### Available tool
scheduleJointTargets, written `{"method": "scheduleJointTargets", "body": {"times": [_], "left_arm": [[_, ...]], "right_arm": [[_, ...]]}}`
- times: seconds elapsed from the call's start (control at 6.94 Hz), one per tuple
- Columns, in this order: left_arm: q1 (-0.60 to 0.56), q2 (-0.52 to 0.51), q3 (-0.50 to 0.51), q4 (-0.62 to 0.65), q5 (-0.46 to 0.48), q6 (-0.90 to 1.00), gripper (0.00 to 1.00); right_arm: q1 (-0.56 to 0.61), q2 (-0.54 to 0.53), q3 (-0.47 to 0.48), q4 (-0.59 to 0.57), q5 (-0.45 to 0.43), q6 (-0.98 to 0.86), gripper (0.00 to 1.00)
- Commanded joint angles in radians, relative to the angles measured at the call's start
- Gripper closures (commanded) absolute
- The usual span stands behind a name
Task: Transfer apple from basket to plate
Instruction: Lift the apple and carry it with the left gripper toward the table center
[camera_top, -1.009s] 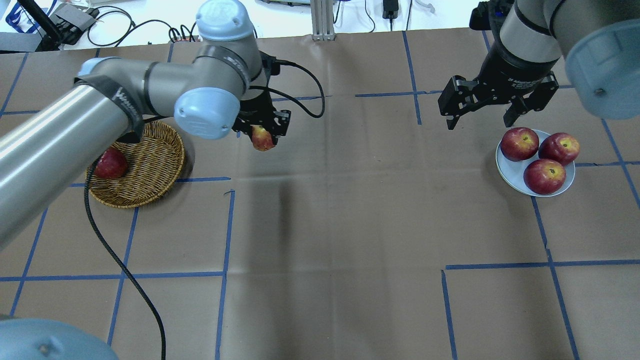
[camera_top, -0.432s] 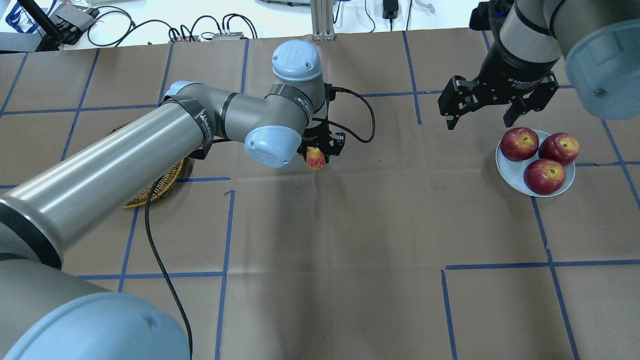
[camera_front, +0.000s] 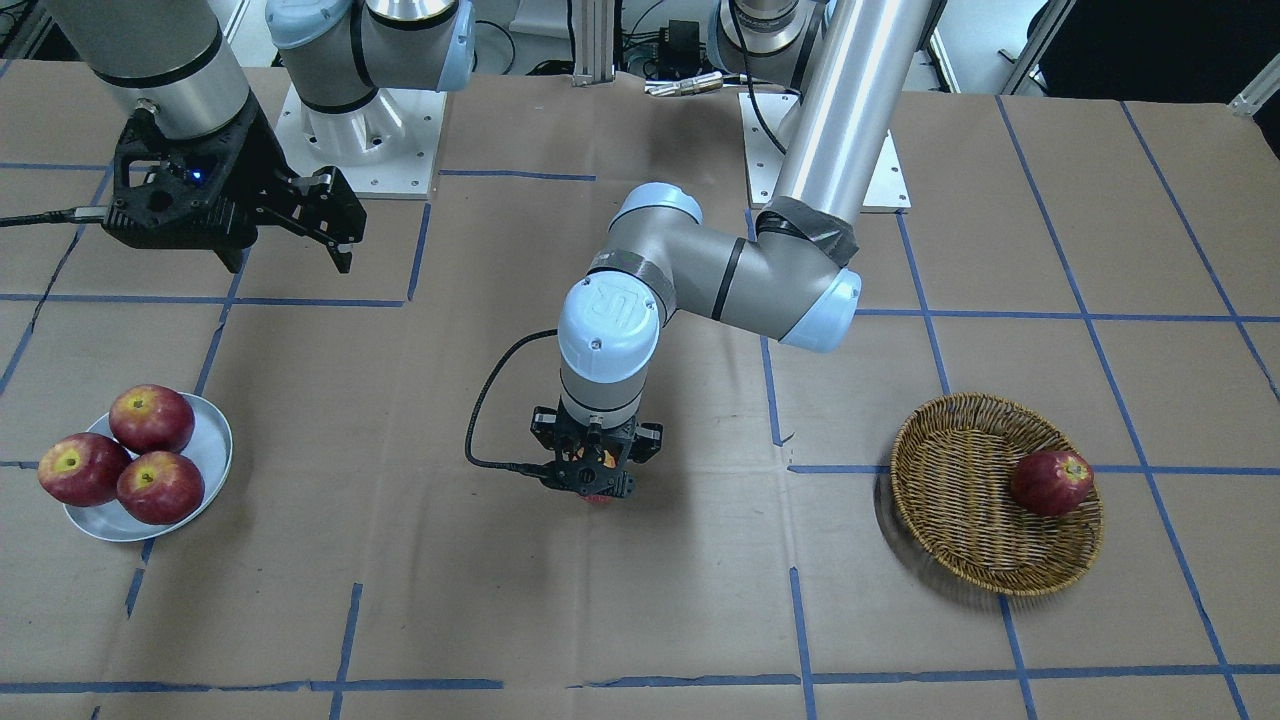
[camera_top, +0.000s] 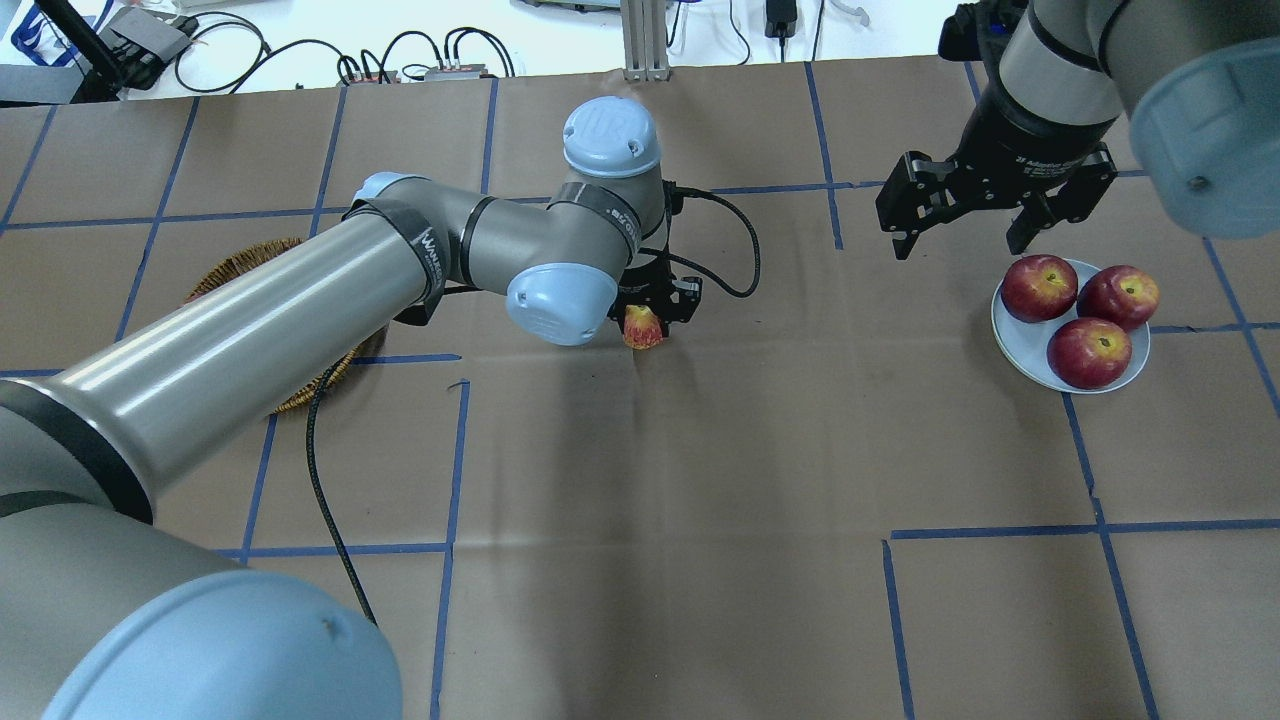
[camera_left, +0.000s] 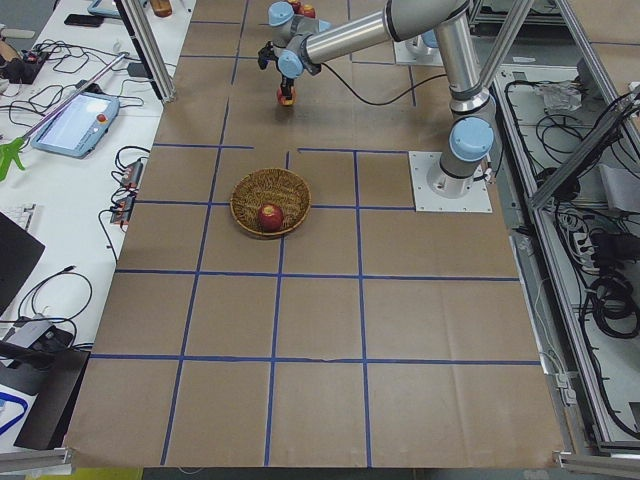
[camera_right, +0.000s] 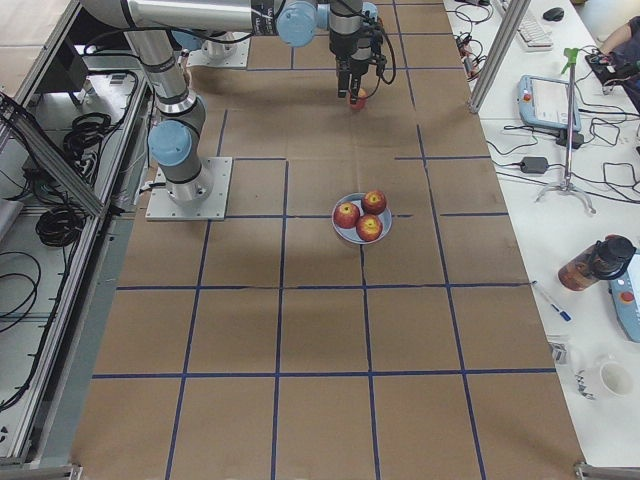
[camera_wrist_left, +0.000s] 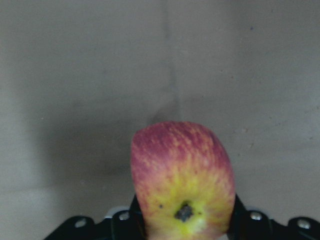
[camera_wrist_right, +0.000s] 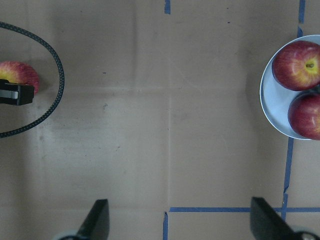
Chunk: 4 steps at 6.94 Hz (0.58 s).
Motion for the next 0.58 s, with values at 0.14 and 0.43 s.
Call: {"method": "scheduleJointTargets", "body": {"times": [0.14,0.43], "left_arm": [[-0.001,0.006,0.000,0.000,-0.003,0.003,0.01],[0.024,0.094,0.013,-0.056,-0.001,0.012,0.01]], "right_arm": [[0.000,0.000,0.000,-0.001,0.000,0.000,0.00],[0.000,0.000,0.000,-0.002,-0.002,0.000,0.00]]}}
